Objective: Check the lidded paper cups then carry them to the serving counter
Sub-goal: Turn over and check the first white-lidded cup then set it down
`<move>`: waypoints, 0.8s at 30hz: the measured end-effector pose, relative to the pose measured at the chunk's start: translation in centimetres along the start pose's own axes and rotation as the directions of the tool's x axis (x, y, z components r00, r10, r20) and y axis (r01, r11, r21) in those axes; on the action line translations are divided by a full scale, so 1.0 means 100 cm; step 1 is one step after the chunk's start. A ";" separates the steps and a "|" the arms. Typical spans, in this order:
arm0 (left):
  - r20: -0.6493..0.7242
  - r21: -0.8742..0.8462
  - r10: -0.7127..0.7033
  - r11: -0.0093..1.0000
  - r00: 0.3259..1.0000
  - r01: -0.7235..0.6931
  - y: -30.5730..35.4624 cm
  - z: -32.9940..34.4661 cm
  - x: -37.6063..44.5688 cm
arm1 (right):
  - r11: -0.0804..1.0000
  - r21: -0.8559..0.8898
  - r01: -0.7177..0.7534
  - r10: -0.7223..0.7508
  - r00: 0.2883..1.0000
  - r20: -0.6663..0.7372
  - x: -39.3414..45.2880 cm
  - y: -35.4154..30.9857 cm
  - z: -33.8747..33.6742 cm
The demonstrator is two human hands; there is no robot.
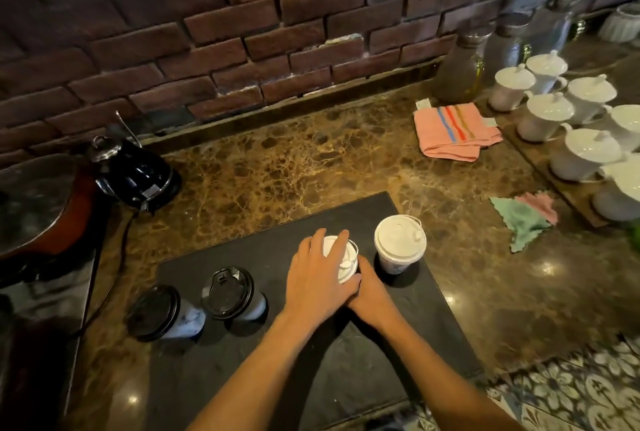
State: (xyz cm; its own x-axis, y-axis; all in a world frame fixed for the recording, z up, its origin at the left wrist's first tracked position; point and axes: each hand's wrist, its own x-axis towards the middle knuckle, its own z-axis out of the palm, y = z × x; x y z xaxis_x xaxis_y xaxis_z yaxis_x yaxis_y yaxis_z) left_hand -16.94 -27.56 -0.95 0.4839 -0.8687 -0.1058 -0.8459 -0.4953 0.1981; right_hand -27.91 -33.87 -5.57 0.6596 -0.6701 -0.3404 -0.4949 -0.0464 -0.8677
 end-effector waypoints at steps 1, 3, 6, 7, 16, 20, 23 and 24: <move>0.003 -0.010 -0.012 1.000 1.000 0.012 0.001 0.001 0.000 | 1.000 0.001 0.010 -0.010 1.000 0.014 0.005 0.002 0.002; 0.008 -0.043 -0.039 0.998 0.999 0.040 0.002 0.002 0.000 | 1.000 0.010 0.026 -0.027 0.999 0.039 0.014 0.009 0.006; 0.008 -0.125 -0.107 0.986 0.994 0.107 0.002 0.002 0.002 | 0.999 0.022 0.048 -0.049 0.996 0.078 0.028 0.014 0.011; 0.023 -0.172 -0.140 0.975 0.990 0.142 0.001 0.000 0.002 | 0.999 0.002 0.040 -0.040 0.995 0.089 0.026 0.004 0.009; 0.083 -0.781 -0.295 0.574 0.952 0.246 -0.025 -0.061 -0.028 | 0.978 0.007 0.209 -0.209 0.974 0.088 -0.029 -0.048 -0.035; 0.077 -0.911 -0.333 0.358 0.940 0.202 -0.023 -0.086 -0.053 | 0.949 -0.034 0.313 -0.313 0.950 0.015 -0.056 -0.064 -0.058; 0.064 -0.974 -0.354 0.181 0.933 0.135 -0.013 -0.100 -0.063 | 0.860 -0.188 0.474 -0.473 0.879 0.056 -0.071 -0.088 -0.075; 0.055 -0.985 -0.370 0.132 0.928 0.111 -0.008 -0.107 -0.064 | 0.816 -0.230 0.530 -0.534 0.844 0.049 -0.075 -0.097 -0.080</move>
State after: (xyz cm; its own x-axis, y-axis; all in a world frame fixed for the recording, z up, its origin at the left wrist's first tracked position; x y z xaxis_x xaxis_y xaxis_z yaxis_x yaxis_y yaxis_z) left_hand -16.95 -21.48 9.98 0.7494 -0.6229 -0.2245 0.1629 -0.1552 0.9744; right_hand -32.58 -34.37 8.28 0.8487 -0.5047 0.1580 -0.1850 -0.5633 -0.8053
